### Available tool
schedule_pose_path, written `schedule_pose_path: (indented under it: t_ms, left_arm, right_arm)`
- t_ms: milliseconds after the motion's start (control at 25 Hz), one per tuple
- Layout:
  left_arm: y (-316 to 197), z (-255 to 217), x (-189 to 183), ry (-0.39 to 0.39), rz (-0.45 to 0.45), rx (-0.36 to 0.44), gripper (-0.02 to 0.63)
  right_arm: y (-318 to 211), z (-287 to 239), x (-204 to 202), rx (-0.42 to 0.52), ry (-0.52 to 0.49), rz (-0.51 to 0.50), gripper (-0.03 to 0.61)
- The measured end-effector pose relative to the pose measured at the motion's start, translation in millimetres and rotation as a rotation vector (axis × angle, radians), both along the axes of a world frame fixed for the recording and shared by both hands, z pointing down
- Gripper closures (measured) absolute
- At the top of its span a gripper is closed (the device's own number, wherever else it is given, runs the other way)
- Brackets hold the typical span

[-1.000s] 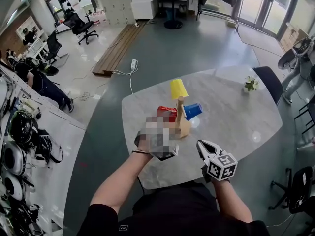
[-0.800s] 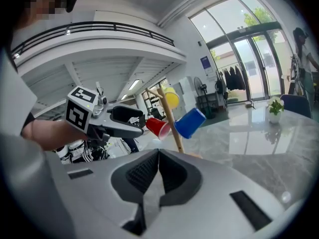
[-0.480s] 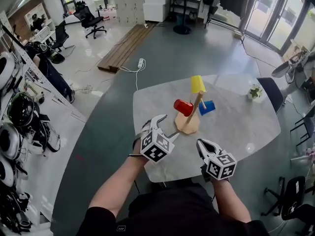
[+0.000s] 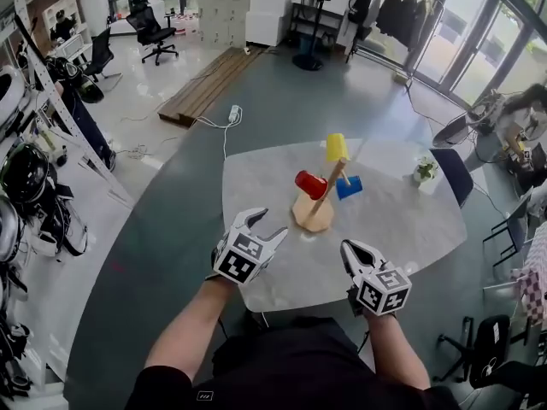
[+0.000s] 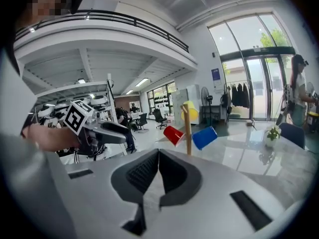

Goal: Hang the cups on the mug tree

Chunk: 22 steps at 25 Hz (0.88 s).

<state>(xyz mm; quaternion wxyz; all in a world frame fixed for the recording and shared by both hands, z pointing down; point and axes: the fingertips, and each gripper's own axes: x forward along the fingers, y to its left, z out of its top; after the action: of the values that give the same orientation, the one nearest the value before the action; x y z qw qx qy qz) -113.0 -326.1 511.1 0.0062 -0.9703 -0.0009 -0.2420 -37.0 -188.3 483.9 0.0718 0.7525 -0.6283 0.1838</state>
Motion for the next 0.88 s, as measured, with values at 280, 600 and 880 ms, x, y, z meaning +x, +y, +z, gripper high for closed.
schedule_pose_path:
  t_ms: [280, 600, 880]
  left_arm:
    - [5.3, -17.7, -2.7, 0.085, -0.123, -0.121, 0.369]
    - [39.1, -14.7, 21.9, 0.086, -0.180, -0.190, 0.413]
    - [56.9, -38.8, 32.3, 0.128, -0.182, -0.143, 0.485]
  right_arm:
    - [11.0, -25.2, 14.0, 0.084, -0.008, -0.051, 0.566]
    - [38.5, -42.8, 33.1, 0.095, 0.090, -0.166, 0.566]
    - [59.1, -62.7, 66.4, 0.200, 0.040, -0.107, 0.566]
